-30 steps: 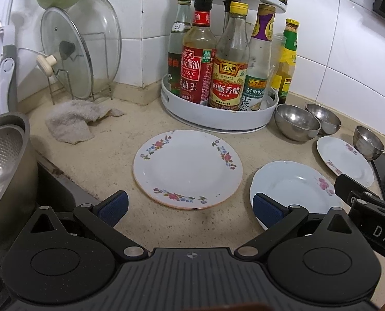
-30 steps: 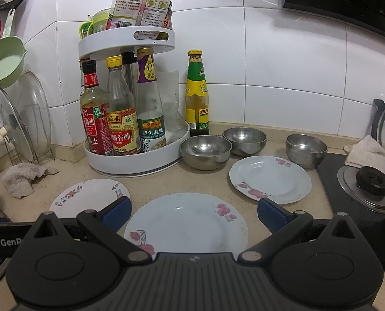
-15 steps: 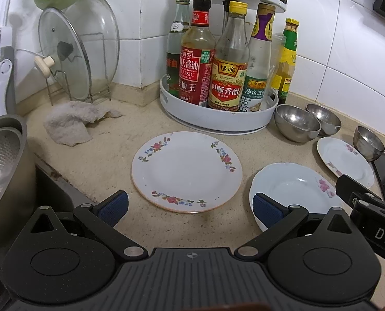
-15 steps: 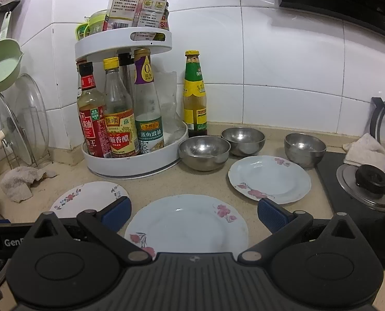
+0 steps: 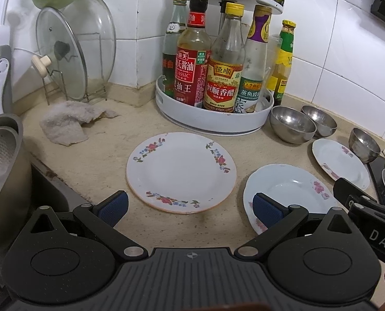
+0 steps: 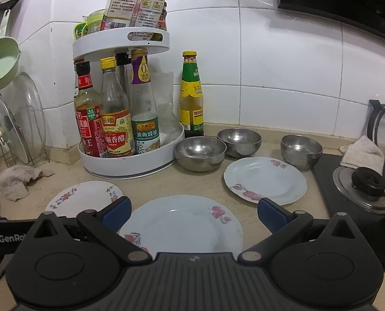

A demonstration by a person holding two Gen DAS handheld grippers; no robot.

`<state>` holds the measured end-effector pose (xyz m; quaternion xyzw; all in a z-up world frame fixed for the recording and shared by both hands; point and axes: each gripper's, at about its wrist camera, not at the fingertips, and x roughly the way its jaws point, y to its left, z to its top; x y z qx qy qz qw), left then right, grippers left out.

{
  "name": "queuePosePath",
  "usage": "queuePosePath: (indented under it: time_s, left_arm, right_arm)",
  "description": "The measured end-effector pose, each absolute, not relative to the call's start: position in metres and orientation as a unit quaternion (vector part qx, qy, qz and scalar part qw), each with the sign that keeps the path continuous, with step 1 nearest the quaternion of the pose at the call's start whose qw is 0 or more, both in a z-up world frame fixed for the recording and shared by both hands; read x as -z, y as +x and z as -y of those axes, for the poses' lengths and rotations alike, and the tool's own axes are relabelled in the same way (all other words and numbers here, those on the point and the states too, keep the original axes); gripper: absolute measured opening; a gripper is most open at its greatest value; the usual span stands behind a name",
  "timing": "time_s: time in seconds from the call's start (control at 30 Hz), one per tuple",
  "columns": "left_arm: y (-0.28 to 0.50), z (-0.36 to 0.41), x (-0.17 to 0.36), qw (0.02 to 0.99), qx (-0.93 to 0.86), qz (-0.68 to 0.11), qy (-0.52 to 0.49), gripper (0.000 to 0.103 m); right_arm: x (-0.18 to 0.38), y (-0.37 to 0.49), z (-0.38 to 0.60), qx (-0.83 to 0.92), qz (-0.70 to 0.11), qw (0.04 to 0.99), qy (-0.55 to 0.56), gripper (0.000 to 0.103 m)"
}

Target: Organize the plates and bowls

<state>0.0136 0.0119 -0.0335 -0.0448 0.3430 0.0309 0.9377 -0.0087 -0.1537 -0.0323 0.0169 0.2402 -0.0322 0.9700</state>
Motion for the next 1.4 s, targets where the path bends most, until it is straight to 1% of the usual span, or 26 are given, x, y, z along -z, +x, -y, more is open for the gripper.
queuePosePath:
  time_s: [1.4]
  left_arm:
    - [0.021,-0.018,0.043,0.929,-0.045,-0.364,-0.036,0.103]
  right_arm:
    - [0.042,0.002,0.147,0.035,-0.268,0.962,0.030,0.102]
